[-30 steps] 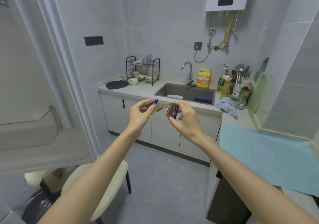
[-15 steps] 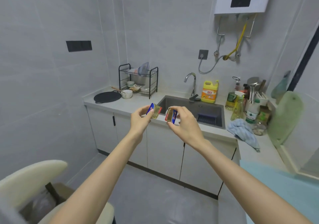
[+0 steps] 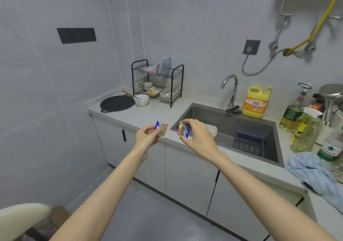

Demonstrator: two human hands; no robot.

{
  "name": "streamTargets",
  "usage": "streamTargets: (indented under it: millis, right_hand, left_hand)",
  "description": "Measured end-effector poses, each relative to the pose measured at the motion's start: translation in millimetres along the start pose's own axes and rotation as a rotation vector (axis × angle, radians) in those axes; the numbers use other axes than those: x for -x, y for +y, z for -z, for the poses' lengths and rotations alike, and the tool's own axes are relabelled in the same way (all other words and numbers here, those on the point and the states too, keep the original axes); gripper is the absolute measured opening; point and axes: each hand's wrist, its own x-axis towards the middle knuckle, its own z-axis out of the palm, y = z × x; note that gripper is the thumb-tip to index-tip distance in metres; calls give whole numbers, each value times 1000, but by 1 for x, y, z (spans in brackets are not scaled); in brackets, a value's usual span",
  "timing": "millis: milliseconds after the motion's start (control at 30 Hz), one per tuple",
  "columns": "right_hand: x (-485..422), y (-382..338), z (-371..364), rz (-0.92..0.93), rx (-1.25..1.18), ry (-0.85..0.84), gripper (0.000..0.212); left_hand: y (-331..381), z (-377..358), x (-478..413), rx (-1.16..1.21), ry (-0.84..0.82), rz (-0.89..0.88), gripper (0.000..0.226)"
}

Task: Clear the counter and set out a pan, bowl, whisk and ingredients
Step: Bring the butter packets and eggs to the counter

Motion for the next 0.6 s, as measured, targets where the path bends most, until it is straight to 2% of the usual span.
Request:
streamTargets:
  millis: [267, 600]
  right_hand:
    - [-162, 74, -64, 35, -56, -178, 47]
    - [-302, 110, -177, 44, -67, -355, 46]
  left_hand:
    - [-11, -15, -161, -26, 131, 128, 29]
    - [-45, 22, -315, -58, 244, 245, 25]
